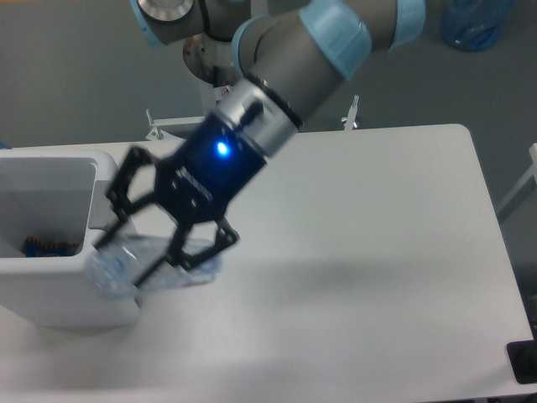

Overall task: Place the trash in the trash can
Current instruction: 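Lift the bottle and carry it over the trash bin opening, then open the gripper to drop the bottle into the bin and withdraw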

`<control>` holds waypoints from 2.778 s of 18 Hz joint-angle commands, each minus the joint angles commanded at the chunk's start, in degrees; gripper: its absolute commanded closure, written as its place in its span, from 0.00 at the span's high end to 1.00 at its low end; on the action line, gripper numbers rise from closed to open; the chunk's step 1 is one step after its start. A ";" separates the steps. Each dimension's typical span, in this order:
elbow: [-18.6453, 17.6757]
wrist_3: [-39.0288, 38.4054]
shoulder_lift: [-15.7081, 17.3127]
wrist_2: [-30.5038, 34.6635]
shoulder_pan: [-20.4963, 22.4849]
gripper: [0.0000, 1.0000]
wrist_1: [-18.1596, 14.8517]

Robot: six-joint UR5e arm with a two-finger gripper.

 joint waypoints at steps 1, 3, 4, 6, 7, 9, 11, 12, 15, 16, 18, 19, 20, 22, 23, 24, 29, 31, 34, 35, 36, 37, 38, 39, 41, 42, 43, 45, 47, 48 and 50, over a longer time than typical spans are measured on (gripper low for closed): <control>0.00 0.00 0.52 -2.28 -0.09 0.48 0.09; -0.61 -0.35 1.14 -6.51 -1.75 0.48 0.00; -1.05 -0.70 1.84 -7.04 -2.80 0.48 0.00; -1.49 -1.84 2.20 -6.96 -5.18 0.48 0.00; -1.67 -1.93 2.37 -6.87 -5.36 0.48 0.00; -2.46 -1.76 2.64 -6.87 -6.41 0.49 0.00; -3.68 -1.23 2.64 -6.52 -7.38 0.51 0.09; -4.74 -0.97 2.64 -6.52 -7.56 0.51 0.09; -7.81 3.41 2.81 -5.12 -8.79 0.70 0.61; -8.61 4.56 2.99 -4.59 -8.79 0.94 0.70; -10.19 5.19 3.25 -4.50 -8.79 1.00 0.79; -10.80 5.27 3.34 -4.50 -8.79 1.00 0.79; -10.98 5.19 3.34 -4.50 -8.79 1.00 0.79; -11.16 5.10 3.78 -4.41 -8.79 1.00 0.79; -11.16 5.10 3.78 -4.33 -8.79 1.00 0.70; -11.16 5.10 3.78 -3.89 -8.79 1.00 0.70; -10.54 9.04 0.89 5.68 -3.63 1.00 0.79; -10.72 10.98 0.10 7.79 0.24 1.00 0.88; -10.63 11.42 -1.57 12.44 5.26 1.00 0.88; -10.72 12.04 -1.93 15.07 6.92 1.00 0.79; -10.90 13.26 -2.28 18.06 8.59 1.00 0.79; -10.99 15.01 -2.54 21.22 9.83 1.00 0.79; -10.90 17.47 -2.98 25.34 10.28 1.00 0.70; -10.90 19.84 -3.42 31.04 10.54 1.00 0.79; -10.72 23.98 -3.69 45.17 10.63 1.00 0.70; -10.72 24.78 -3.78 51.60 10.55 1.00 0.70; -10.72 24.96 -3.86 56.88 10.46 1.00 0.27; -10.90 25.22 -4.39 61.76 10.28 1.00 -0.09; -11.07 25.83 -4.83 62.64 10.28 1.00 -1.13; -10.90 28.45 -5.01 63.87 10.28 1.00 -2.36; -10.64 33.55 -5.09 67.11 10.28 1.00 -5.43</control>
